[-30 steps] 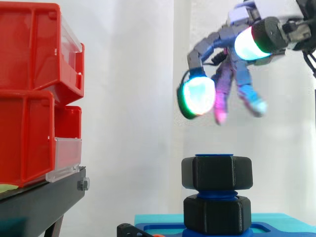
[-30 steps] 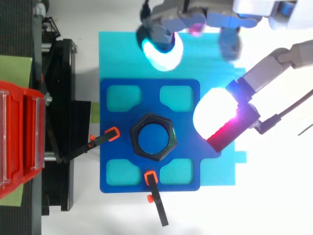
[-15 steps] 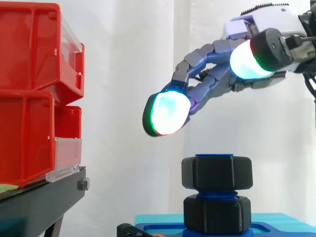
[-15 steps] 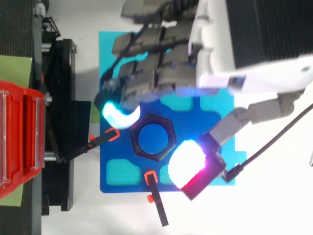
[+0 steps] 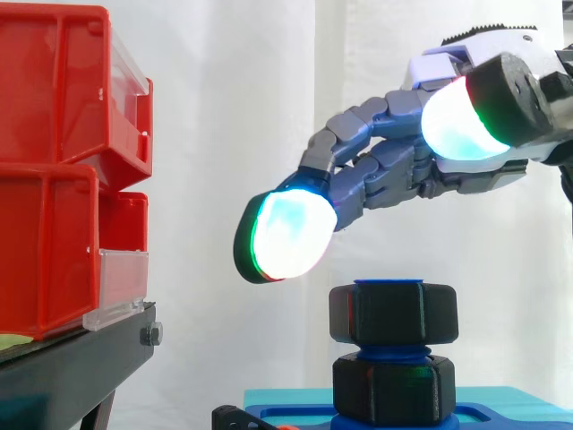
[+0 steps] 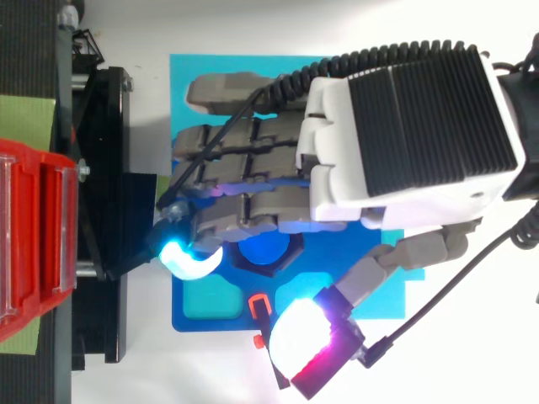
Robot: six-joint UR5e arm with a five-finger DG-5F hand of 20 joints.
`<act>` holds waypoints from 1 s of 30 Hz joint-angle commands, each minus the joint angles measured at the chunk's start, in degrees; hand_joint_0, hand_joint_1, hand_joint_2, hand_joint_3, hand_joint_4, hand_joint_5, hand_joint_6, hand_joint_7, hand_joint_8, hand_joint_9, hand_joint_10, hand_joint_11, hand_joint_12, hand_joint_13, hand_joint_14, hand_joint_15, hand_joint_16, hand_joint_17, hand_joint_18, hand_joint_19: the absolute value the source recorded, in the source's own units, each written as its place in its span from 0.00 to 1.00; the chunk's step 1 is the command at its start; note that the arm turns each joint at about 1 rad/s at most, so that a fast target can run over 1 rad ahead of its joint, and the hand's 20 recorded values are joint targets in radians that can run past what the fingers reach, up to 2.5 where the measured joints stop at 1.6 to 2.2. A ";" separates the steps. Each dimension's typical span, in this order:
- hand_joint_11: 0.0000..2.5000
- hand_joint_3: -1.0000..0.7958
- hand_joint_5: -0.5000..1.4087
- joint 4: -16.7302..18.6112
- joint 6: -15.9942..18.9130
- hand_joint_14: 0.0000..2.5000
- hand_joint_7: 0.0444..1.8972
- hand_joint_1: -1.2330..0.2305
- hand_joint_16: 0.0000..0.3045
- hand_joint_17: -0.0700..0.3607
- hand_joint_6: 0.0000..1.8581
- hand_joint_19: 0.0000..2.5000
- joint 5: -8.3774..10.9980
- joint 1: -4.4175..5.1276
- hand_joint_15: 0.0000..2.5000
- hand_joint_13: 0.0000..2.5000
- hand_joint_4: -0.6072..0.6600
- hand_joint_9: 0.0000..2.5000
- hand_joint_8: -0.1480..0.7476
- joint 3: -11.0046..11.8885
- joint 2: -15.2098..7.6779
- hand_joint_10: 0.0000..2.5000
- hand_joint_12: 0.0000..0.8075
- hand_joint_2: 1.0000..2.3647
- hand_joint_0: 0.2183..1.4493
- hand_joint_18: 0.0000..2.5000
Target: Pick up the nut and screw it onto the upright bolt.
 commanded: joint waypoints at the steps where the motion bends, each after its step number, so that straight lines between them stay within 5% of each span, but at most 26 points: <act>1: 0.00 0.28 0.15 1.28 0.21 0.00 0.26 0.65 0.19 0.46 0.27 0.01 -0.11 0.12 0.00 0.08 0.51 0.15 0.42 0.03 -0.29 0.00 0.48 0.00 0.19 0.00; 23: 0.00 0.28 0.15 4.10 2.14 0.00 0.28 0.66 0.18 0.46 0.27 0.01 1.03 0.30 0.00 0.10 0.53 0.17 0.44 -2.44 -0.64 0.00 0.48 0.00 0.19 0.00; 30: 0.00 0.28 0.15 3.57 2.14 0.00 0.27 0.73 0.19 0.46 0.27 0.01 1.12 0.03 0.00 0.05 0.54 0.16 0.45 -2.52 -0.64 0.00 0.50 0.00 0.18 0.00</act>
